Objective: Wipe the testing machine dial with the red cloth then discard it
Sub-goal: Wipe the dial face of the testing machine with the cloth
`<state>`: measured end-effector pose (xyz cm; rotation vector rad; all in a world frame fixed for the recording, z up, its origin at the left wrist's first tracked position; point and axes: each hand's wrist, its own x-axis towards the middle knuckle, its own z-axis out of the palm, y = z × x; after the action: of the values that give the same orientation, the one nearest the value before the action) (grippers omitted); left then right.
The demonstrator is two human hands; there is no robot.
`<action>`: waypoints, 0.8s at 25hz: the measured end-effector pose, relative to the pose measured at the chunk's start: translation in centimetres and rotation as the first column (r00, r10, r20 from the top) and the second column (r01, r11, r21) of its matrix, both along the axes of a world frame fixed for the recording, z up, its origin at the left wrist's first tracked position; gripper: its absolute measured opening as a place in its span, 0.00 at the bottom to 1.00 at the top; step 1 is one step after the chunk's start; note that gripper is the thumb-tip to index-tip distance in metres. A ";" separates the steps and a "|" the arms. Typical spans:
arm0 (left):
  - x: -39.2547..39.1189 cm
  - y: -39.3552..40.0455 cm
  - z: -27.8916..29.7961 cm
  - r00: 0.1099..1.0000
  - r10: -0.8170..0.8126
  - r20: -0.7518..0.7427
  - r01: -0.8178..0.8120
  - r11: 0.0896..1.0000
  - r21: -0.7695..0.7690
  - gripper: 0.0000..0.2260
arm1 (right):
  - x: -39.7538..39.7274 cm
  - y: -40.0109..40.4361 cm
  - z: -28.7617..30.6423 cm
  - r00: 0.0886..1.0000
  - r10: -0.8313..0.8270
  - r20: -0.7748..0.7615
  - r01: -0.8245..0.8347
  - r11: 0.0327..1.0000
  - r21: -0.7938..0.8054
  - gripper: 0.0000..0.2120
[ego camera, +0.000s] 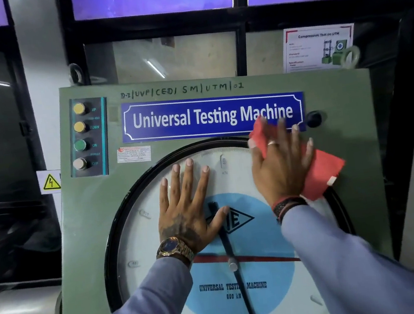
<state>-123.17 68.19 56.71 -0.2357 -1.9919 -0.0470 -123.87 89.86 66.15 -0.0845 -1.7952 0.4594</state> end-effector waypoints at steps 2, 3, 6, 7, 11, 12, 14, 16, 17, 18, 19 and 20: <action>0.0 -1.1 -0.4 1.000 0.013 -0.009 -0.013 1.000 -0.012 0.42 | -1.0 -1.9 -1.1 0.998 -0.016 0.055 0.008 0.988 0.152 0.31; 0.1 -1.6 -0.5 1.000 0.023 -0.014 -0.023 1.000 -0.003 0.43 | -1.3 -2.3 -1.0 0.999 0.003 0.044 -0.012 0.977 0.211 0.32; 0.6 -3.8 -1.6 0.998 0.060 -0.022 -0.058 0.995 0.075 0.44 | -1.9 -4.1 0.0 0.997 0.056 -0.047 -0.030 0.901 0.433 0.32; 0.9 -4.7 -2.1 0.997 0.068 -0.020 -0.066 0.994 0.090 0.44 | -2.0 -5.4 0.4 0.995 0.076 -0.070 -0.030 0.860 0.509 0.32; 2.2 -8.2 -4.8 0.996 0.083 -0.023 -0.080 0.991 0.104 0.44 | -1.7 -12.6 0.7 0.969 0.246 -0.022 -0.141 0.623 0.769 0.36; 2.4 -8.7 -5.2 0.996 0.088 -0.017 -0.085 0.991 0.102 0.44 | -1.5 -13.9 0.6 0.961 0.277 -0.003 -0.166 0.585 0.794 0.35; 2.6 -9.1 -5.5 0.996 0.091 -0.006 -0.090 0.991 0.102 0.44 | -1.3 -14.8 0.6 0.961 0.275 0.012 -0.169 0.558 0.813 0.34; 2.7 -8.3 -5.6 0.995 0.103 0.018 -0.104 0.987 0.121 0.44 | -1.5 -13.3 0.9 0.973 0.232 0.013 -0.152 0.591 0.792 0.35; 2.6 -7.8 -5.5 0.994 0.109 0.031 -0.112 0.984 0.141 0.45 | -1.6 -11.9 1.1 0.978 0.207 0.010 -0.143 0.638 0.757 0.36; 2.5 -7.3 -5.4 0.992 0.115 0.051 -0.121 0.980 0.156 0.45 | -1.7 -10.5 1.4 0.985 0.173 -0.001 -0.120 0.686 0.717 0.37; 2.4 -6.2 -5.0 0.992 0.111 0.068 -0.120 0.979 0.164 0.46 | -1.7 -8.4 1.6 0.992 0.126 -0.009 -0.087 0.731 0.677 0.39; 2.3 -5.1 -4.4 0.992 0.100 0.079 -0.112 0.981 0.158 0.46 | -1.6 -6.3 1.7 0.996 0.085 -0.011 -0.059 0.770 0.635 0.40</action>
<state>-120.87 63.04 52.32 -0.0230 -2.0559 -0.1500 -125.43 83.58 67.82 0.4693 -1.8314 -0.1185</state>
